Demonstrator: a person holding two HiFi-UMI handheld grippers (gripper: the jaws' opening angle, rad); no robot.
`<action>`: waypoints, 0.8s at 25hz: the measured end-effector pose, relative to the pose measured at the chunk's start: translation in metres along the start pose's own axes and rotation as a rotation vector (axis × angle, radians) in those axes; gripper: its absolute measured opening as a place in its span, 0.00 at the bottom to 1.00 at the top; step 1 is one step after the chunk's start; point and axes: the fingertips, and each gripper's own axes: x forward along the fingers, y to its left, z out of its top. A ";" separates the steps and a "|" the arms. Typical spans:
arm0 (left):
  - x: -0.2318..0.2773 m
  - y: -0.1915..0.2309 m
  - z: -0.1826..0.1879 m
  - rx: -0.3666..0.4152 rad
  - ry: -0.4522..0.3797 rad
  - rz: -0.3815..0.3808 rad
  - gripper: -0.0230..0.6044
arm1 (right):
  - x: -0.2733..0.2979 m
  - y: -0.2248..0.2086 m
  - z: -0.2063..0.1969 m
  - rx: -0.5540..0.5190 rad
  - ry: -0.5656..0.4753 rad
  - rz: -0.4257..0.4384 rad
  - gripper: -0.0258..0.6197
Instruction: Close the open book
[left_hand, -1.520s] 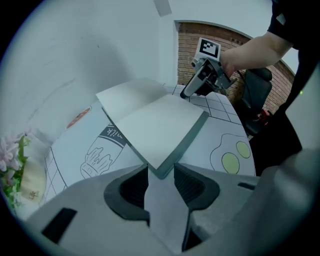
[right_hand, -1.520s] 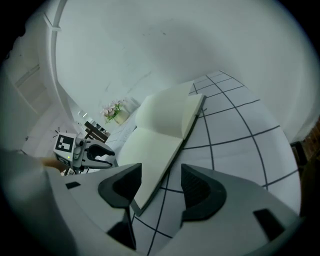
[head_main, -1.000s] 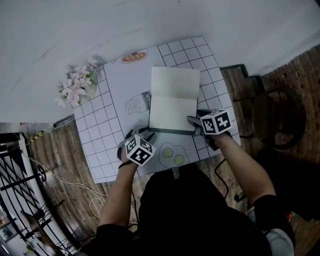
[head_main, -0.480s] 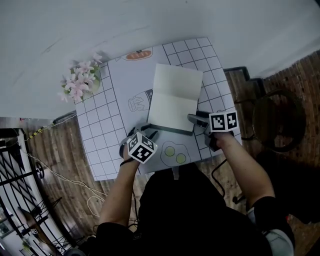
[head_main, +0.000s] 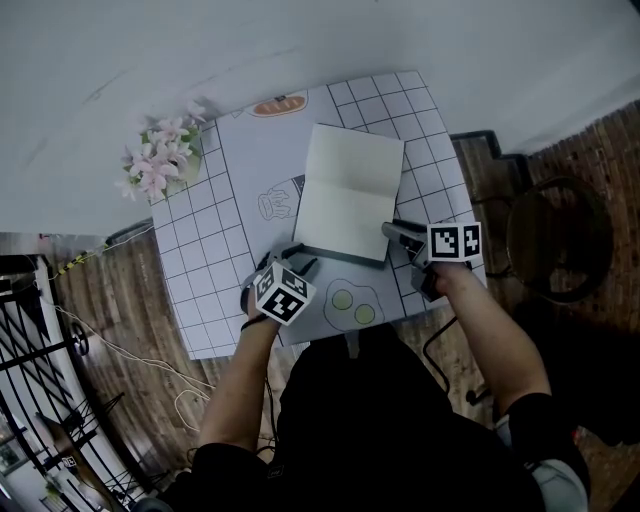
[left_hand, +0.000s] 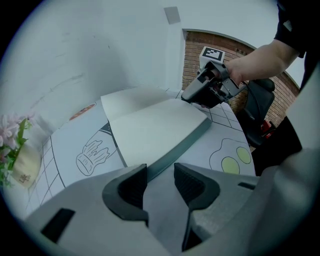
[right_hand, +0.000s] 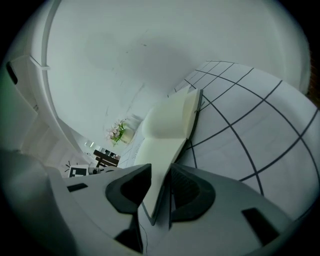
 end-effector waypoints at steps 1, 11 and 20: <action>0.000 0.000 0.000 -0.003 -0.001 0.000 0.29 | 0.000 -0.003 -0.001 -0.006 0.012 -0.017 0.19; -0.032 0.002 0.027 0.073 -0.092 0.074 0.29 | 0.013 0.025 0.000 -0.043 0.044 0.031 0.07; -0.067 0.030 0.033 0.054 -0.139 0.169 0.29 | 0.006 0.051 0.048 0.017 -0.108 0.143 0.06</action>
